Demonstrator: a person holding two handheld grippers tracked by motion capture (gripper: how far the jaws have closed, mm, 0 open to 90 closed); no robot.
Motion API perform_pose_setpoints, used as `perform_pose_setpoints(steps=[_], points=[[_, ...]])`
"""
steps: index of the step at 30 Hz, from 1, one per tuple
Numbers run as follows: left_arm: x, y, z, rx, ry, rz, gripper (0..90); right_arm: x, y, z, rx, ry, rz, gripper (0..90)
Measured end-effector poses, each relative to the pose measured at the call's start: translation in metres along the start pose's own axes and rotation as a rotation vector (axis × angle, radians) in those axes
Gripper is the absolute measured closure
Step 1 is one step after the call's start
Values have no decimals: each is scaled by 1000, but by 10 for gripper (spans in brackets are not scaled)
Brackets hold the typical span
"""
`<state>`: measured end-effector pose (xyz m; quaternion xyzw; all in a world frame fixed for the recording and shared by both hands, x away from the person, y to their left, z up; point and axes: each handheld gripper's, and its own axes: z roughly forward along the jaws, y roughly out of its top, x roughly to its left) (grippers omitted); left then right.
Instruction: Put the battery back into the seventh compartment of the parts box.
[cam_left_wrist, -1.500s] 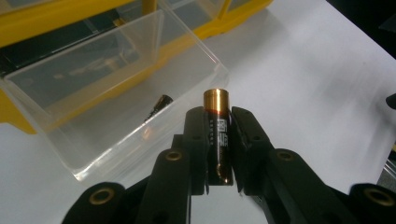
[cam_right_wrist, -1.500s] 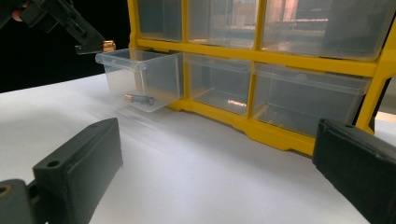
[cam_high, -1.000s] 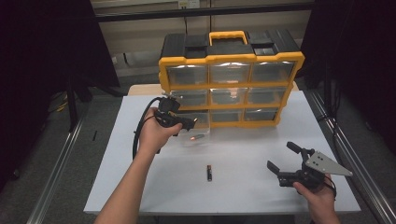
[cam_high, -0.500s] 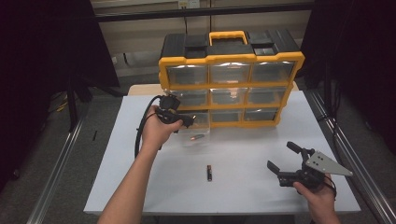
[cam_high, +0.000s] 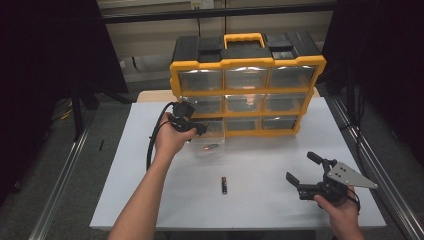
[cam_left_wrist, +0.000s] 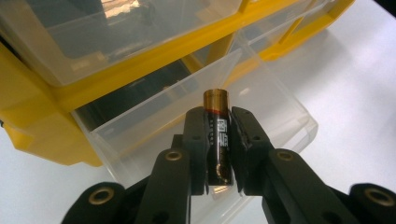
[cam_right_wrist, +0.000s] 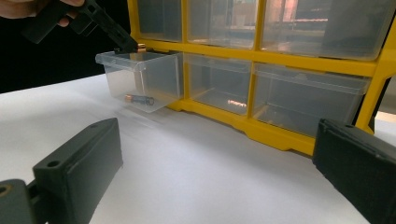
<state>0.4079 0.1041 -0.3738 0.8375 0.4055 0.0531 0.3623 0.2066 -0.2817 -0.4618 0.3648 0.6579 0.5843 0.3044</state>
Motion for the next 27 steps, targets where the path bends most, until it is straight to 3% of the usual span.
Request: perform_pose_setpoints(steps=[5,6,10,11,12,15,16,23,27], points=[[2,0,1,11,8,13,768,0,0,0,1,2,1,13],[1,-2,3,-32,10,-5,740,0,0,0,1,4,2,14],[2,-3,-1,-25,1,27,644,0,0,0,-3,3,2,13],[0,-3,-2,-32,-8,9,634,0,0,0,-2,3,1,13],[1,-3,-5,-26,-13,27,612,0,0,0,0,3,3,13],[-2,-6,-8,-51,-51,5,553,0,0,0,3,6,0,14],[-1,-6,-11,-39,-61,28,527,1,0,0,3,1,-1,13],[-9,-15,-20,-69,-103,25,434,1,0,1,0,1,-5,14],[-13,-18,-25,-47,-128,44,381,1,0,1,1,0,-5,14]])
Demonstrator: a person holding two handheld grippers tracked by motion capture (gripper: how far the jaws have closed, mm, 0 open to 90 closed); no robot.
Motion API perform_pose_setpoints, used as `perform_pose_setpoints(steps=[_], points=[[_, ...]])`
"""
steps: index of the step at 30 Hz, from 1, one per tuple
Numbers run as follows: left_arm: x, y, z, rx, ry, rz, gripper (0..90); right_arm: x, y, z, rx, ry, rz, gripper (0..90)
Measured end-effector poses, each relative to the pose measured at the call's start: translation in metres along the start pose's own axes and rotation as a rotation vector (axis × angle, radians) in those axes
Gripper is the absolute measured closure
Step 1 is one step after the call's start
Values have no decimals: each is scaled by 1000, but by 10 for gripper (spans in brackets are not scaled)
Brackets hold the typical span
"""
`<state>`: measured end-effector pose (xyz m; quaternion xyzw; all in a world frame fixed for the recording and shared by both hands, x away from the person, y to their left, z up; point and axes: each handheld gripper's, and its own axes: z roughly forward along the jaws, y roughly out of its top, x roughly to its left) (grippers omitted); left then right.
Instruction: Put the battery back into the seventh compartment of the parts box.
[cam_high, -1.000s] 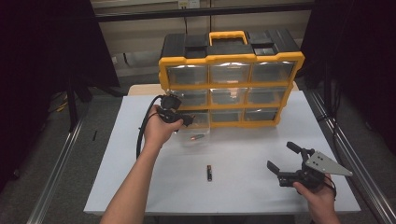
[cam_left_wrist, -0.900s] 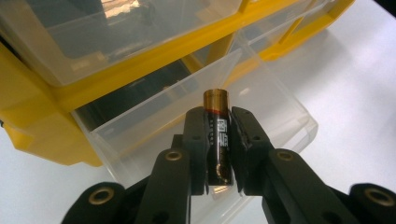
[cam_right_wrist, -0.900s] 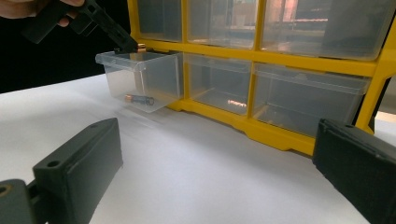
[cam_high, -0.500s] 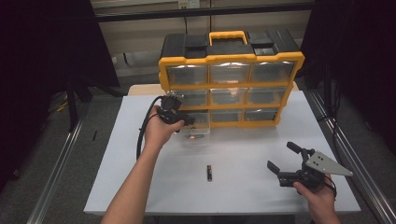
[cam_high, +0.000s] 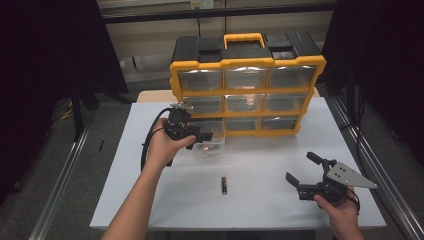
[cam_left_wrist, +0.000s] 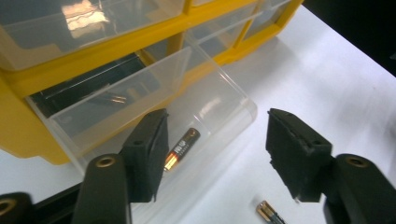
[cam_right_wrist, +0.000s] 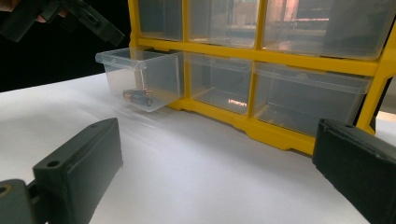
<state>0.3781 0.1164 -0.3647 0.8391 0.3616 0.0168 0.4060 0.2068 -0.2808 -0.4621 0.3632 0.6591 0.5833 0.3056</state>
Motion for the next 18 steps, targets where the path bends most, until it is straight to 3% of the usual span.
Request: perform_pose_setpoints(steps=[9,18], points=[[-14,-11,1,-18,-55,28,294,0,0,1,2,3,1,14],[-25,-27,6,-12,-77,50,229,1,0,0,5,2,2,13]])
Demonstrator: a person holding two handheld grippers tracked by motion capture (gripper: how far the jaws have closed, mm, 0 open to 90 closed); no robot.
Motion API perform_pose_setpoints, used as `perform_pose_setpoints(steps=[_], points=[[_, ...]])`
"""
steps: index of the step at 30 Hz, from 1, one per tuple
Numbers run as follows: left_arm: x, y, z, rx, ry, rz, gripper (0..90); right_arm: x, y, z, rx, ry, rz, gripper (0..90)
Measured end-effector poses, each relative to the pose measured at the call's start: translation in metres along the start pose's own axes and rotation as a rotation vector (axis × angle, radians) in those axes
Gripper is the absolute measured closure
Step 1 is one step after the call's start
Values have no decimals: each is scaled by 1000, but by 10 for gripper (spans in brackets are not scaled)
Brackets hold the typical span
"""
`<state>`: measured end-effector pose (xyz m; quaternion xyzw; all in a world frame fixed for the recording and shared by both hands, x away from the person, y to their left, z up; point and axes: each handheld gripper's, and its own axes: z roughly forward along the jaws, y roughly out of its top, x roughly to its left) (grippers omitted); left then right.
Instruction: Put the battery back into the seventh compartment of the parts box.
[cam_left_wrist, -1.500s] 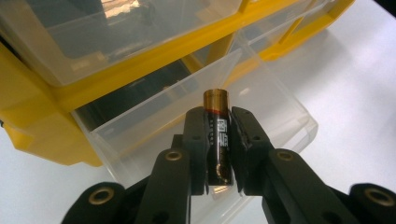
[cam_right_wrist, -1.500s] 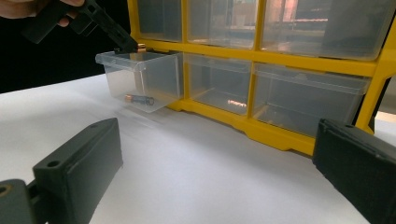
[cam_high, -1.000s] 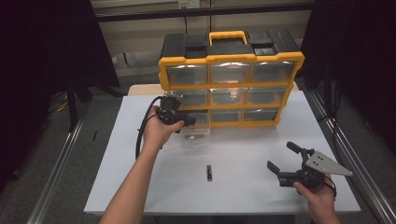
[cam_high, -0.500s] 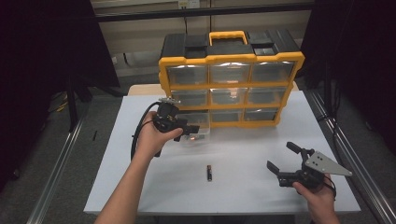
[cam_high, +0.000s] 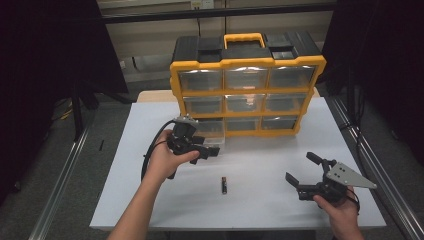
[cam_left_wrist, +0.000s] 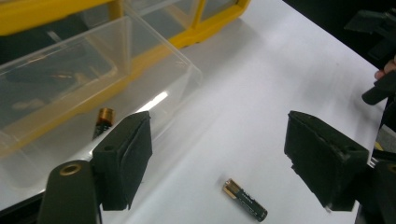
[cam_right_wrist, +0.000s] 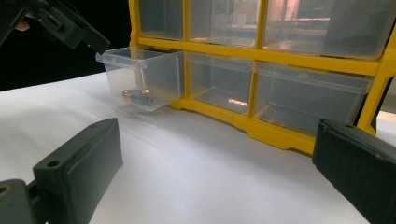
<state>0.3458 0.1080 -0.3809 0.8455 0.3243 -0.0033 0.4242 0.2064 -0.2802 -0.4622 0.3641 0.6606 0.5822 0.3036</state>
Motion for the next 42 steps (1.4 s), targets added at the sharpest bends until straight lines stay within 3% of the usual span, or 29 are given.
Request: perform_pose_setpoints(steps=[11,19,28,42], points=[[-7,-26,16,42,-26,22,195,0,0,0,0,-3,0,13],[-14,-40,24,53,1,42,195,-1,0,0,-2,2,-3,14],[-25,-62,35,75,1,18,361,0,0,1,0,0,-4,14],[-30,-72,51,101,18,18,436,0,0,0,0,-2,-3,14]])
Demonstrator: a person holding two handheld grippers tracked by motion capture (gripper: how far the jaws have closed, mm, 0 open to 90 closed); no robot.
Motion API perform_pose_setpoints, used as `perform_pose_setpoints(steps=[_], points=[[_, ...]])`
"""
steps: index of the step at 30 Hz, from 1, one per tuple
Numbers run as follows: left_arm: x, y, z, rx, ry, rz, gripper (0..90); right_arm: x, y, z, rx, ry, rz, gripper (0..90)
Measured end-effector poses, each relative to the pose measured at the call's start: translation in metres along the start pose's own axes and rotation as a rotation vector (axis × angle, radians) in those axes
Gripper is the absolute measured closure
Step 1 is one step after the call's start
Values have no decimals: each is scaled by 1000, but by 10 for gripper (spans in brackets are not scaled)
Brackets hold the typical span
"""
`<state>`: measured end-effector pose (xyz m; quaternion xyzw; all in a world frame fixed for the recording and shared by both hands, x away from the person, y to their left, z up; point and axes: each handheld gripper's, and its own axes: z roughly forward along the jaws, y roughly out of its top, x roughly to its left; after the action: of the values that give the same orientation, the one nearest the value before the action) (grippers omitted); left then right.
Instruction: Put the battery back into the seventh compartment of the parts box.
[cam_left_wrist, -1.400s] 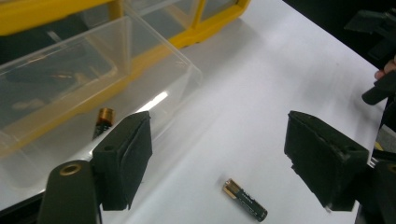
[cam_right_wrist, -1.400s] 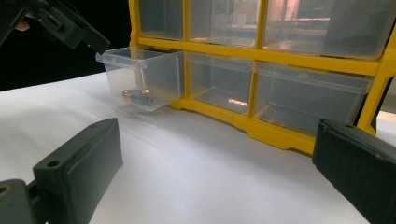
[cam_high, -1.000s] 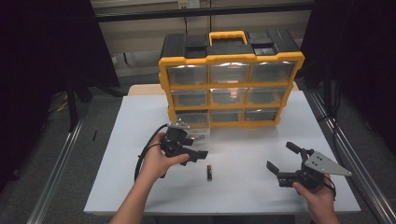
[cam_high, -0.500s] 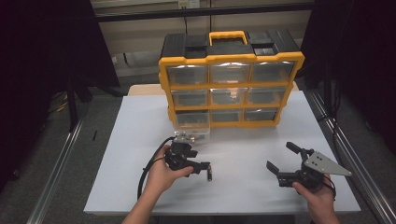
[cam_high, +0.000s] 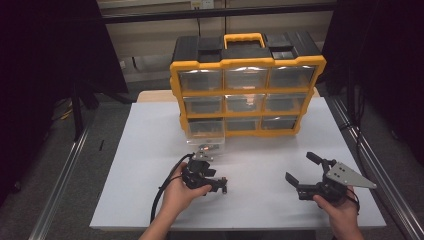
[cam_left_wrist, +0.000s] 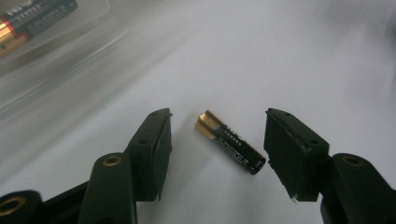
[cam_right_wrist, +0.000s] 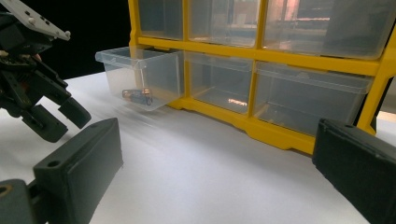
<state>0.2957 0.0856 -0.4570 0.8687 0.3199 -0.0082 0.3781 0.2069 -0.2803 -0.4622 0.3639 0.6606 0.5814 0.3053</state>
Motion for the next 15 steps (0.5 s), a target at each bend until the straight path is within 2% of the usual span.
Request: perform_pose_setpoints(steps=[5,15], points=[[-3,-2,5,3,3,-8,479,0,0,0,0,-1,1,14],[-7,-4,12,34,14,5,543,0,0,0,1,-1,0,15]])
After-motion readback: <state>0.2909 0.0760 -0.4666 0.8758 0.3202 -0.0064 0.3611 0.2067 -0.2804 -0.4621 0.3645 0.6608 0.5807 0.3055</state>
